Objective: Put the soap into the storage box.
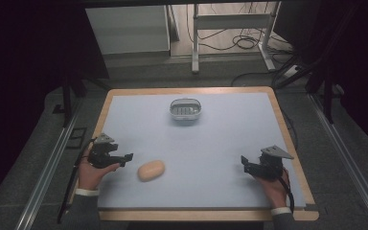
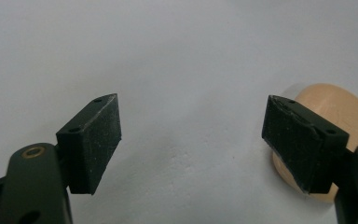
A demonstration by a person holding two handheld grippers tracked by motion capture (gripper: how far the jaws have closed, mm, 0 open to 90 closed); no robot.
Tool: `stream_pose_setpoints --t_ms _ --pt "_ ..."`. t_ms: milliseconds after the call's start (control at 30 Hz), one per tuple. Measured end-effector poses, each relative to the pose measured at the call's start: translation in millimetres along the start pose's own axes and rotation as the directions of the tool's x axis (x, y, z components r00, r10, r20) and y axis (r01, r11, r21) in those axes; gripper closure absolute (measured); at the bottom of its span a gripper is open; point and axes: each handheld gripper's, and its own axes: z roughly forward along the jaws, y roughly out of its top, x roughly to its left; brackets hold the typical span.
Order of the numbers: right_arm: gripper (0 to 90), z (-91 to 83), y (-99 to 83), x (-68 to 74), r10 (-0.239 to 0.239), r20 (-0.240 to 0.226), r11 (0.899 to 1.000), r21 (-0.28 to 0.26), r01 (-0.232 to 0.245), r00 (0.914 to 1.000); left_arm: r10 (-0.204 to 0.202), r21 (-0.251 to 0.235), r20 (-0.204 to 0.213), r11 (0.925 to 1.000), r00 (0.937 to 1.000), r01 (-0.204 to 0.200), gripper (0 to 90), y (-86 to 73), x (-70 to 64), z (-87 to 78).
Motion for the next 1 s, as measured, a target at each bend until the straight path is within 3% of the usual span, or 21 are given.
stream_pose_setpoints --t_ms 133,167,300,533,1000 --pt "11.9 -1.4 -0.9 -0.3 0.000 -0.012 1.000 -0.010 0.000 0.9999 0.011 0.008 0.001 0.9999 0.9999 -0.011 20.5 0.2 -1.9 1.5" --pt "11.9 -0.9 -0.9 1.7 -0.024 -0.006 1.000 -0.007 0.024 0.9997 0.011 0.011 0.002 0.9999 0.9999 -0.011 20.5 0.1 -2.5 2.6" --pt "11.9 -0.7 -1.0 3.9 -0.044 0.001 0.999 -0.004 0.044 0.9990 0.021 0.014 0.012 0.9997 0.9997 -0.021 19.9 1.3 -3.7 3.5" --pt "12.1 -1.0 -1.3 4.5 -0.047 0.019 0.999 -0.005 0.047 0.9987 0.027 0.009 0.040 0.9996 0.9988 -0.027 19.3 1.7 -6.1 0.5" --pt "12.0 -1.0 -1.2 3.6 -0.037 0.012 0.999 -0.004 0.037 0.9992 0.028 0.016 0.023 0.9995 0.9993 -0.028 19.8 2.0 -5.9 1.0"
